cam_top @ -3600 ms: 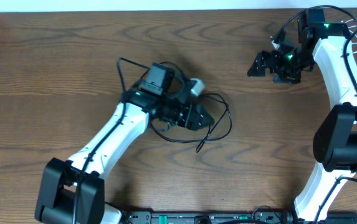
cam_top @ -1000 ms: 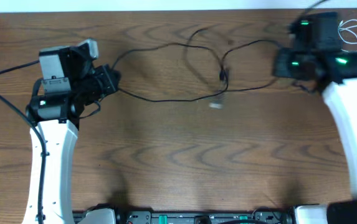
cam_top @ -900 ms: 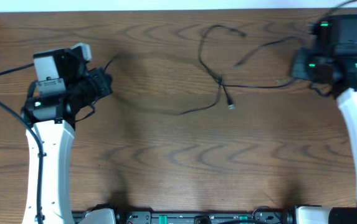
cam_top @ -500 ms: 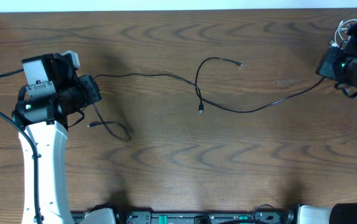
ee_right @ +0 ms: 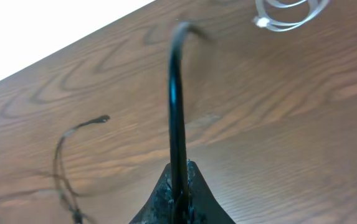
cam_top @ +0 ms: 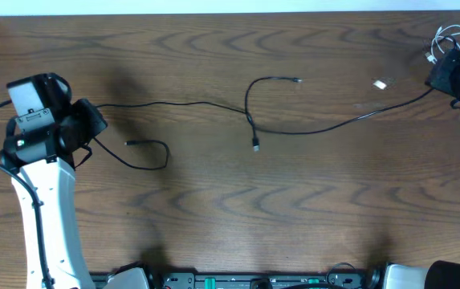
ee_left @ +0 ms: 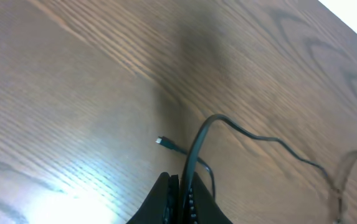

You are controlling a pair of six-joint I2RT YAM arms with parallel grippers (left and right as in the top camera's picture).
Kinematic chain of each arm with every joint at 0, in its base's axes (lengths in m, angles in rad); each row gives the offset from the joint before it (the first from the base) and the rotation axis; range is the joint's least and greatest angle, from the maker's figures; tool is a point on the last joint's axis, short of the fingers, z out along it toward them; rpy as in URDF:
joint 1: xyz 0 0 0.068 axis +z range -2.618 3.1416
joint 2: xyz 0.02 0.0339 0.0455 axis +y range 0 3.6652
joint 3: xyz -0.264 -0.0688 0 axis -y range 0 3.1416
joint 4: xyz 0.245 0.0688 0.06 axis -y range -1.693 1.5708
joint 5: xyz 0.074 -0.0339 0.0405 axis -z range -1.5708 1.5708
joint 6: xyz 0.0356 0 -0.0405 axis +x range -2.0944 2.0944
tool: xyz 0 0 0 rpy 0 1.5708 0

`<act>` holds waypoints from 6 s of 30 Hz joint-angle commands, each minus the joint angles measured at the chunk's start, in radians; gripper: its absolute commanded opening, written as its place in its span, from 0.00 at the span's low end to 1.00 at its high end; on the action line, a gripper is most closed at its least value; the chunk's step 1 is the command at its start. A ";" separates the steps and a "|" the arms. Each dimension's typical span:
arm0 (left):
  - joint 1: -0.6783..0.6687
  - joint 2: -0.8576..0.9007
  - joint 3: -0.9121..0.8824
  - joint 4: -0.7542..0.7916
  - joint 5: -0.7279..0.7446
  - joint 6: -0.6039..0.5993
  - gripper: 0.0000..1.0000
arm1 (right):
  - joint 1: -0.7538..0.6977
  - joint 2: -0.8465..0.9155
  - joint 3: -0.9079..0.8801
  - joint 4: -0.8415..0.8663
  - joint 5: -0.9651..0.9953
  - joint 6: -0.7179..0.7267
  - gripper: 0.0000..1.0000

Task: Untangle cables

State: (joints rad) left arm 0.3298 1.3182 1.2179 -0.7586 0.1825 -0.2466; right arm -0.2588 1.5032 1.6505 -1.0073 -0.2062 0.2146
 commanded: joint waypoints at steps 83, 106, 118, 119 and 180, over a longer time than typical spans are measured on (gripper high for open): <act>-0.311 -0.003 -0.005 0.579 0.807 -0.100 0.08 | -0.040 0.351 0.615 -0.225 -0.140 -0.062 0.01; -0.546 0.132 -0.005 0.583 0.571 -0.079 0.08 | -0.777 0.346 0.909 -0.137 -0.457 0.132 0.01; -0.546 0.132 -0.005 0.583 0.557 -0.079 0.08 | -0.719 0.348 0.856 -0.238 -0.150 0.058 0.01; -0.546 0.132 -0.005 0.583 0.557 -0.079 0.07 | -0.706 0.348 0.840 -0.242 -0.132 0.050 0.01; -0.545 0.131 -0.005 0.749 0.861 -0.606 0.08 | 0.221 0.421 0.201 -0.060 -0.914 -0.747 0.86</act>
State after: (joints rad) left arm -0.2134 1.4513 1.2163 -0.0174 0.9165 -0.7700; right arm -0.1360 1.9564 1.8408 -1.0626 -1.1427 -0.4248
